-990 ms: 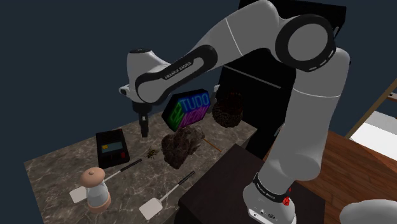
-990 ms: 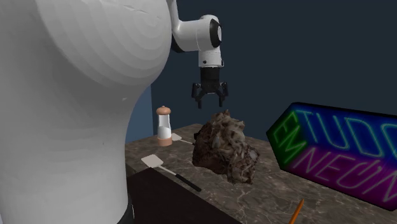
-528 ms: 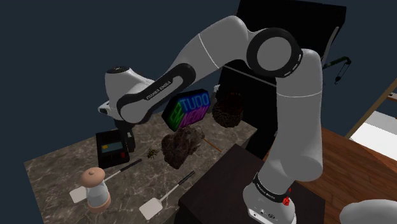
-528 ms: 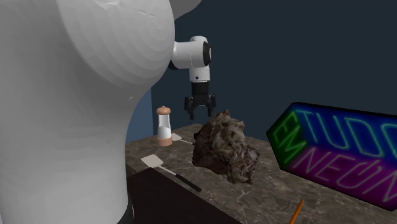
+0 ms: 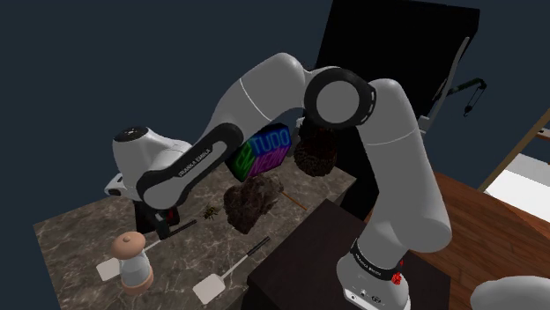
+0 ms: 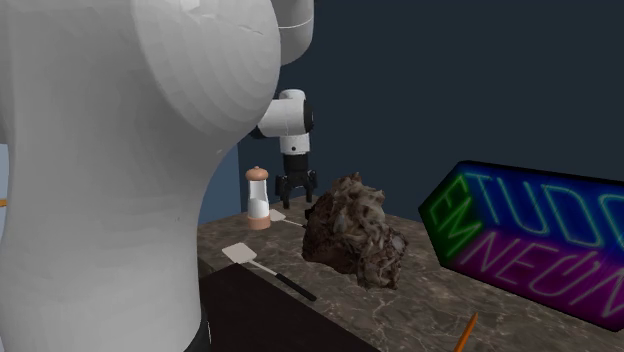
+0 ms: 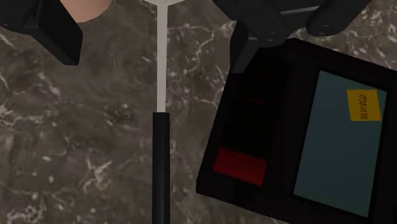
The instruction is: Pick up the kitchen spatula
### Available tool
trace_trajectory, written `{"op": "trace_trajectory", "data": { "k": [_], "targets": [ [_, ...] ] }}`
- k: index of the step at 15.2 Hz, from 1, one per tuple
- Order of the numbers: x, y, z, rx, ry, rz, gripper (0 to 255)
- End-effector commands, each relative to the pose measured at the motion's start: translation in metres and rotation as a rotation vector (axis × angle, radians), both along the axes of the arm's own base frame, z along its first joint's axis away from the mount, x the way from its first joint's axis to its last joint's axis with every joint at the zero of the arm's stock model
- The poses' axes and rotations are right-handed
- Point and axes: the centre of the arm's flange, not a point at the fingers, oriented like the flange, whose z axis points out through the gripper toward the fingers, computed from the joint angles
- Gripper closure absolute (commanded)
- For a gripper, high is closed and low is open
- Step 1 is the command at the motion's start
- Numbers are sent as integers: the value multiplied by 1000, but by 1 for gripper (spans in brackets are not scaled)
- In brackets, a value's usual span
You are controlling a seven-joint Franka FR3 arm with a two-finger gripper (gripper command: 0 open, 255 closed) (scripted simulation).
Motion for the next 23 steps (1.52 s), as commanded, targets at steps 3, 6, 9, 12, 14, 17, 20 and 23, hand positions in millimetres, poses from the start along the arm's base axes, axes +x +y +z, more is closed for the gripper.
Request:
{"op": "trace_trajectory", "data": {
  "k": [3, 6, 9, 12, 14, 17, 20, 23],
  "targets": [
    [-3, 11, -22, -2, 2, 35, 0],
    [-3, 11, -38, -2, 2, 35, 0],
    [-3, 11, -52, -2, 2, 35, 0],
    [-2, 12, -52, -2, 2, 35, 255],
    [-2, 12, -53, -2, 2, 35, 255],
    [-2, 12, -53, -2, 2, 35, 255],
    [-3, 11, -52, -2, 2, 35, 255],
    [-3, 11, -36, -2, 2, 35, 255]
  ]
}}
